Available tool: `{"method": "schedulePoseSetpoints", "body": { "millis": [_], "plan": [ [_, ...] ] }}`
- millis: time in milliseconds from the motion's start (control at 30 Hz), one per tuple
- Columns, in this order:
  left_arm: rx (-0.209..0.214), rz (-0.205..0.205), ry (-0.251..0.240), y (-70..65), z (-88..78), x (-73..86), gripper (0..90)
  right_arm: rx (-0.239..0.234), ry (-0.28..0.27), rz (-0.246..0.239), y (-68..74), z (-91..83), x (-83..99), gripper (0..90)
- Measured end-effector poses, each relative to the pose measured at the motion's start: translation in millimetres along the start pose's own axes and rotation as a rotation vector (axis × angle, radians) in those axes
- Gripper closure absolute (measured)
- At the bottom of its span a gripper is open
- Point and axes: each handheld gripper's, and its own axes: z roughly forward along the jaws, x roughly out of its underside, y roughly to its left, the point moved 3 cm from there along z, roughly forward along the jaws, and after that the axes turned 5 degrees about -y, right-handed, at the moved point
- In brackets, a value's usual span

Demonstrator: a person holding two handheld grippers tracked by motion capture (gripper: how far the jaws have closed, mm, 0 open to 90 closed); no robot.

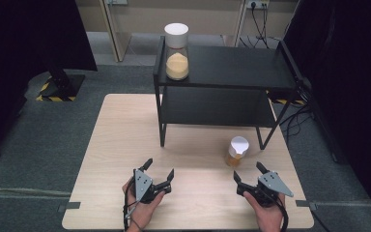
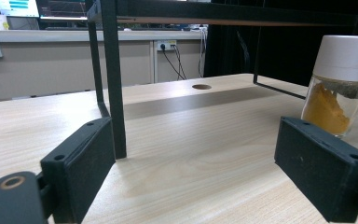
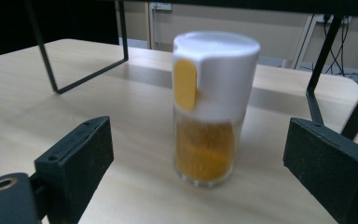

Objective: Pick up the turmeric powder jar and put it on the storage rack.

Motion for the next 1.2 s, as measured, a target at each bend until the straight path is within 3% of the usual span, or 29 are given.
{"method": "schedulePoseSetpoints", "body": {
  "millis": [300, 500, 733, 1200],
  "plan": [
    [0.004, 0.0, 0.0, 0.6, 0.1, 0.0, 11.5, 0.026, 0.072, -0.007, -2.7, 48.1, -21.4, 14.6],
    [0.006, 0.004, 0.001, -0.2, 0.5, -0.1, 11.5, 0.038, 0.109, 0.005, -6.3, 65.0, -21.3, 20.4],
    [0.009, 0.01, 0.002, -0.3, 0.7, -0.3, 11.5, 0.033, 0.116, 0.002, -7.2, 74.1, -21.2, 29.8],
    [0.008, 0.011, 0.001, -0.9, 0.6, -0.2, 11.5, 0.036, 0.067, 0.023, -6.8, 65.7, -15.8, 30.7]
  ]
}}
